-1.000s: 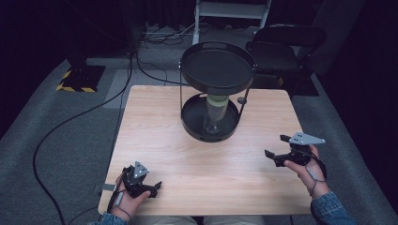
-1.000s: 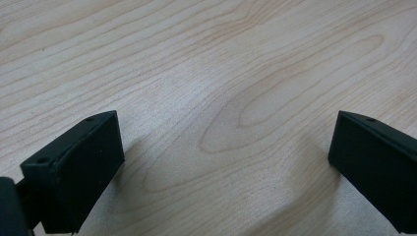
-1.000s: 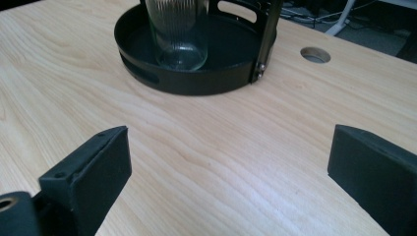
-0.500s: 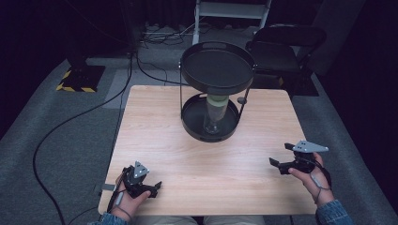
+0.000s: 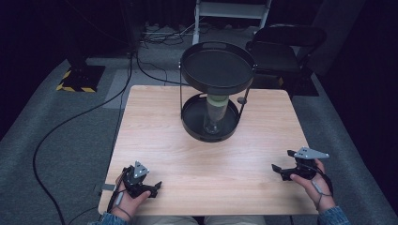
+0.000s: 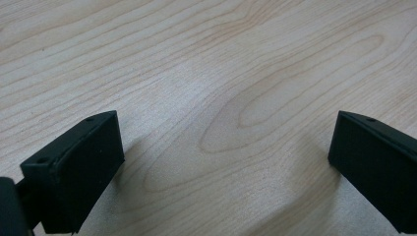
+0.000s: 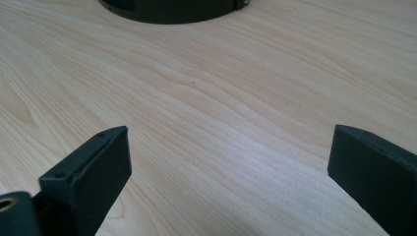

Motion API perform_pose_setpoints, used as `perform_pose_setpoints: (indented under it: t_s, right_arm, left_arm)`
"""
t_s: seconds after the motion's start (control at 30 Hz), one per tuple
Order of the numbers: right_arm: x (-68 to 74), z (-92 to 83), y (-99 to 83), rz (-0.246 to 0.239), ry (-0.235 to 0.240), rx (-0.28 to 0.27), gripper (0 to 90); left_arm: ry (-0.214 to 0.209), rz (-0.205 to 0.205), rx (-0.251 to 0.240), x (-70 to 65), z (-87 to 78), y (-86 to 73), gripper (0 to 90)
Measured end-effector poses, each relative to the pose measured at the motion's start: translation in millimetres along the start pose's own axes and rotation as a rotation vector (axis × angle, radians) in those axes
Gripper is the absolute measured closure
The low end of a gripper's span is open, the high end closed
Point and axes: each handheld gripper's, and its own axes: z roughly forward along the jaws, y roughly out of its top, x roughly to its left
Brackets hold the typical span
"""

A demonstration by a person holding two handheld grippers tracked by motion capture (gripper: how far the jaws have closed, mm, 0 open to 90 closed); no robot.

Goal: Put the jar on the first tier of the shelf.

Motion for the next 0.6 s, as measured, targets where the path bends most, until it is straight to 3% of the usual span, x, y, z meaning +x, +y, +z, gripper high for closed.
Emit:
perform_pose_setpoints:
  t_s: [0.6]
  right_arm:
    - [-2.7,1.7,-30.2,0.027,-0.027,0.067,3.4]
  left_arm:
    - [0.0,0.001,0.0,0.1,0.0,0.0,0.2]
